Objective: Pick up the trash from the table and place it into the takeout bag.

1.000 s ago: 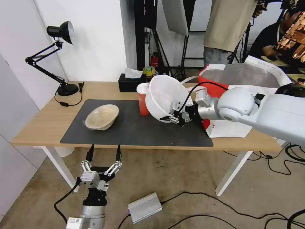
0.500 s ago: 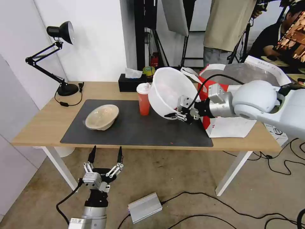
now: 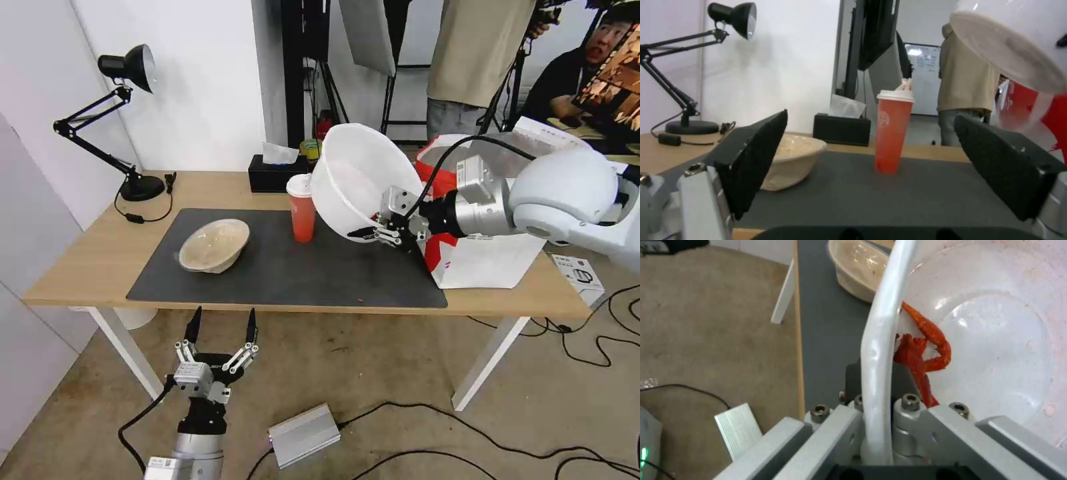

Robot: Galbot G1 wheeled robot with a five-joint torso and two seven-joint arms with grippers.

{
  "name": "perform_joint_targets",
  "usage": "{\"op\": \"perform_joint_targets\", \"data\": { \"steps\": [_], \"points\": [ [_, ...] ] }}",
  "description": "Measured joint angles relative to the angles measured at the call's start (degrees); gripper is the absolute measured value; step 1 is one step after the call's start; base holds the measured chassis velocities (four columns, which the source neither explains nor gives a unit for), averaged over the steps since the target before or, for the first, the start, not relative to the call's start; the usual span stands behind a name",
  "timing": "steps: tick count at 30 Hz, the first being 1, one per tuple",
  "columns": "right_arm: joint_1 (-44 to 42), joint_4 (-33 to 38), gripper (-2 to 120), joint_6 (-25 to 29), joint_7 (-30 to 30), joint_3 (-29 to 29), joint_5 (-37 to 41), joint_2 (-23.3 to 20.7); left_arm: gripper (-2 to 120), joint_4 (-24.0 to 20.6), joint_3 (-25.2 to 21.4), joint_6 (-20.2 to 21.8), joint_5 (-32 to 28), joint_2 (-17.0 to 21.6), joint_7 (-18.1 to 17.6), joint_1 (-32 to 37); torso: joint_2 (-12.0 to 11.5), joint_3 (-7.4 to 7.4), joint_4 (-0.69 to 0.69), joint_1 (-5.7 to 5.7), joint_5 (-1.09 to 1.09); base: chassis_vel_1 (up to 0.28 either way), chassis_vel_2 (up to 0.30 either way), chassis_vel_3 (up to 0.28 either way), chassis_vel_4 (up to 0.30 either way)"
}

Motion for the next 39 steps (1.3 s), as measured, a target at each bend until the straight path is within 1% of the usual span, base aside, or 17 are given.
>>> {"op": "perform_joint_targets", "data": {
  "steps": [8, 16, 21, 26, 39],
  "points": [
    [3.81, 2.3, 0, -0.46, 0.05, -1.61, 1.79, -0.36, 100, 0.21, 0.06, -0.08, -0.19, 0.27, 0.0, 0.04, 0.0, 0.0, 0.0, 0.0, 0.0, 0.0, 0.0, 0.0, 0.0],
    [10.48, 3.89, 0, -0.65, 0.2, -5.34, 3.75, -1.54, 100, 0.13, 0.03, -0.18, -0.41, 0.41, 0.0, -0.11, 0.0, 0.0, 0.0, 0.0, 0.0, 0.0, 0.0, 0.0, 0.0],
    [13.75, 3.21, 0, -0.55, -0.57, -7.57, 3.95, -2.58, 100, 0.11, 0.22, -0.2, -0.33, 0.33, 0.01, -0.11, 0.0, 0.0, 0.0, 0.0, 0.0, 0.0, 0.0, 0.0, 0.0],
    [14.66, 1.87, 0, -0.33, -1.35, -7.93, 3.71, -3.72, 100, 0.11, 0.18, -0.2, -0.28, 0.3, 0.02, -0.13, 0.0, 0.0, -0.01, 0.0, 0.0, 0.0, 0.0, 0.0, 0.0],
    [18.29, -1.48, 0, 0.81, -3.41, -10.37, 2.96, -4.14, 100, 0.08, -0.08, -0.26, -0.23, 0.33, 0.03, 0.0, 0.0, 0.0, 0.0, 0.0, 0.0, 0.0, 0.0, 0.0, 0.0]
  ]
}}
